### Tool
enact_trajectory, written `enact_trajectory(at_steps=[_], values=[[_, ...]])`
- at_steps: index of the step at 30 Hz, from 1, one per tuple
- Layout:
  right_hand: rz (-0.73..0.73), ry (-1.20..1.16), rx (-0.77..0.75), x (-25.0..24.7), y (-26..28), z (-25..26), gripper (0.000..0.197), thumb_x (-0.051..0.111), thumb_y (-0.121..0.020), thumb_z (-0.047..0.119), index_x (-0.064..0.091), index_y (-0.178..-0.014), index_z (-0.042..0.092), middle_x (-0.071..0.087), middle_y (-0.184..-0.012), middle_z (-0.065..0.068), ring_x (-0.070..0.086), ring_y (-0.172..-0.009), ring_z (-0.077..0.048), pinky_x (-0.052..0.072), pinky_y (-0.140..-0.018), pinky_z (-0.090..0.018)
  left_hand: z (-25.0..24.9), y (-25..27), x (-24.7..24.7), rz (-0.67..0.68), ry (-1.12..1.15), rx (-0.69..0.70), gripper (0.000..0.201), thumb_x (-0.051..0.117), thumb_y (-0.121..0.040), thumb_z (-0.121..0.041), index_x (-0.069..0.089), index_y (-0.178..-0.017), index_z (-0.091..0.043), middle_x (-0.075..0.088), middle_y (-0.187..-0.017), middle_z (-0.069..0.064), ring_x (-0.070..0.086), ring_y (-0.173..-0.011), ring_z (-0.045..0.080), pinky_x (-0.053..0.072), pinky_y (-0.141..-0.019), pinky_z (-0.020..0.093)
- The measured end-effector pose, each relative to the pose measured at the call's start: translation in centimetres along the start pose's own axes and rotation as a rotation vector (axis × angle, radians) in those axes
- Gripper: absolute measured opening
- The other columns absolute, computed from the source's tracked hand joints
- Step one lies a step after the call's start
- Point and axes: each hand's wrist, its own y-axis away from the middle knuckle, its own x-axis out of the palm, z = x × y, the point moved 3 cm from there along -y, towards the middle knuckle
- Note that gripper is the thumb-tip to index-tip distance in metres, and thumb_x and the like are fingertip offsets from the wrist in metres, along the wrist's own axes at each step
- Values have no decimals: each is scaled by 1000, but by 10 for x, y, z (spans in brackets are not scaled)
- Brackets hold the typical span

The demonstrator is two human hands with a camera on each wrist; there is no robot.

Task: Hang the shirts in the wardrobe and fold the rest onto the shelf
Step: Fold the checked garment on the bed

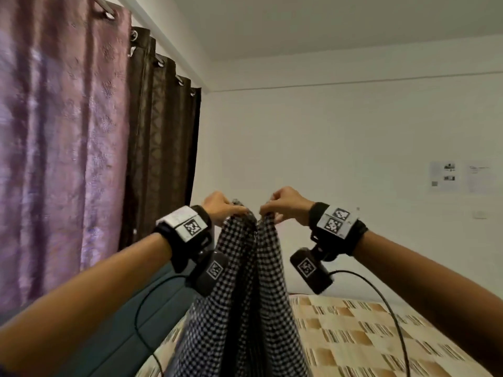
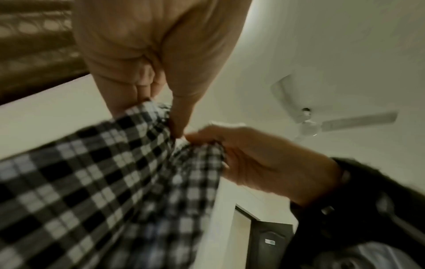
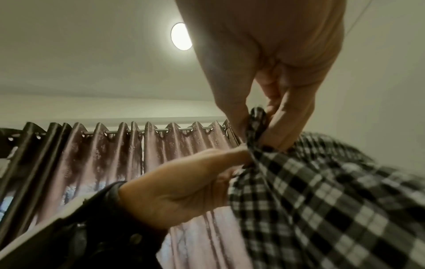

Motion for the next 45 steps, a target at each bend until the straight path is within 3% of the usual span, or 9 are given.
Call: enact_trajectory(at_steps=[6,11,15,18,27,34,39,41,45], values=[[11,-304,26,10,-3,15,13,58,-89,2,56,-76,-2,55,-69,-10,59,-51,-9,52,-49,-18,-22,0,33,28,353,-16,40,50,-95,-37,60,-77,-3,56,-61,3,50,-49,9,36,-37,14],[121,-125,-92,-3,-7,6,22,51,-86,-10,58,-107,-9,61,-101,-22,60,-82,-23,53,-78,-29,-17,2,39,18,339,48,29,60,-91,-29,61,-75,-5,55,-63,4,51,-57,14,39,-50,23],[134,396,-347,-9,-14,-9,53,68,-84,33,52,-129,8,55,-126,-5,49,-115,-15,36,-96,-21,-18,5,41,99,377,126,15,53,-95,-11,61,-105,-2,61,-82,6,56,-70,12,45,-52,16],[224,282,-301,-3,-17,-20,60,57,-76,54,59,-108,3,61,-101,-9,55,-95,-18,40,-84,-33,-17,5,39,130,449,204,23,50,-95,-4,58,-113,7,63,-87,8,60,-77,12,48,-65,15],[613,217,-20,16,-28,-29,35,58,-93,19,52,-122,3,63,-115,-15,62,-103,-28,54,-87,-38,26,19,51,-2,630,134,19,55,-93,-13,47,-110,-13,63,-99,22,63,-85,26,52,-80,41],[263,735,-284,40,-44,-1,39,69,-85,21,56,-119,5,62,-114,-11,56,-101,-23,39,-82,-27,45,25,49,-249,115,230,33,69,-72,-3,51,-99,-13,61,-88,5,53,-65,11,40,-58,10],[181,695,-262,42,-52,10,41,68,-85,16,53,-122,7,55,-123,-15,65,-93,-33,52,-61,-28,75,45,66,-252,3,273,50,63,-69,-6,51,-117,-13,66,-97,8,62,-88,27,52,-79,40],[175,594,-242,40,-53,11,40,68,-85,10,53,-122,6,53,-121,-15,66,-80,-31,51,-43,-20,85,54,71,-216,55,266,51,62,-69,-12,56,-119,-9,65,-102,11,61,-91,25,50,-81,34],[105,534,-269,30,-56,16,34,66,-86,7,54,-118,0,53,-120,-19,53,-63,-17,55,-57,-29,110,67,78,-97,105,160,66,52,-54,-46,66,-105,-7,60,-101,6,56,-91,19,43,-79,26]])
